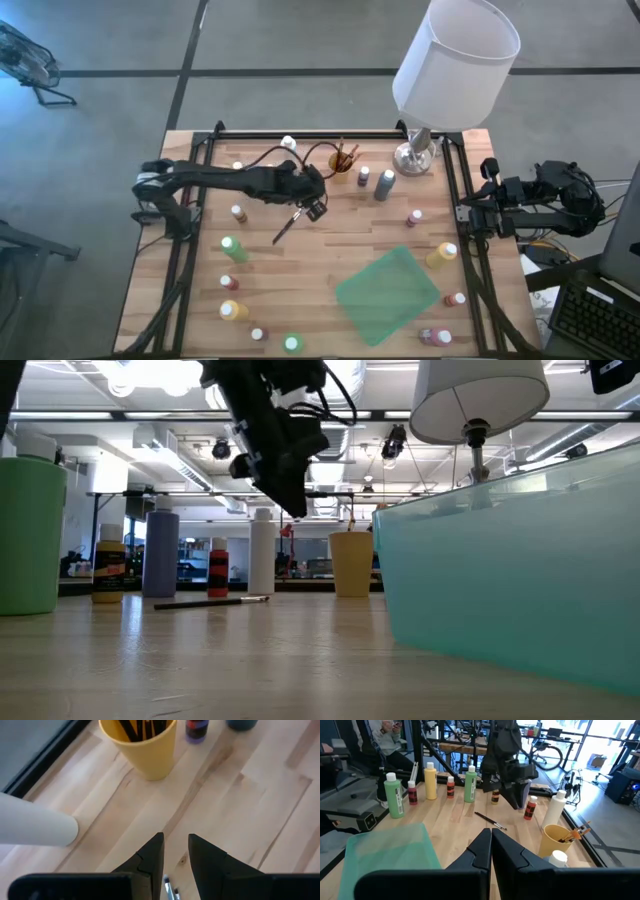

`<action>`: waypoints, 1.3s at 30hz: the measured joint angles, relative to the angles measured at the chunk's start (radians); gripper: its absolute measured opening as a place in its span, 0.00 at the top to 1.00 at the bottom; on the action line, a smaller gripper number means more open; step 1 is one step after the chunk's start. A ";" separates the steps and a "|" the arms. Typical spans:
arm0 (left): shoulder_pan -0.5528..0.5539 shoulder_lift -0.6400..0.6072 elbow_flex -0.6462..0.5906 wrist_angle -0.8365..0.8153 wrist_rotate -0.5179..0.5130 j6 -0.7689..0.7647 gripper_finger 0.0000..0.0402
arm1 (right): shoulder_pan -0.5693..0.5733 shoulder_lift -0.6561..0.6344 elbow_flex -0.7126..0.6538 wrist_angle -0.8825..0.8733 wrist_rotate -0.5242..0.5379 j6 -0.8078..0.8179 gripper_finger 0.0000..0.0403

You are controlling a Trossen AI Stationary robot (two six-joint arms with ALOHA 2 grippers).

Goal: Pick & Place Paint Supplies
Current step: Put the silver paintbrush into the yellow cup

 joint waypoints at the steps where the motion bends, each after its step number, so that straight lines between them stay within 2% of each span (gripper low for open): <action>1: 0.000 0.017 0.017 -0.020 0.000 -0.003 0.77 | 0.000 0.000 0.000 0.000 0.000 0.000 0.98; 9: 0.005 0.127 0.072 -0.114 0.019 -0.049 0.77 | 0.000 0.000 0.000 0.000 0.000 0.000 0.98; 21: 0.008 0.149 0.063 -0.134 0.080 -0.211 0.77 | 0.000 0.000 0.000 0.000 0.000 0.000 0.98; 39: 0.010 0.198 0.059 -0.171 0.071 -0.235 0.77 | 0.000 0.000 0.000 0.000 0.000 0.000 0.98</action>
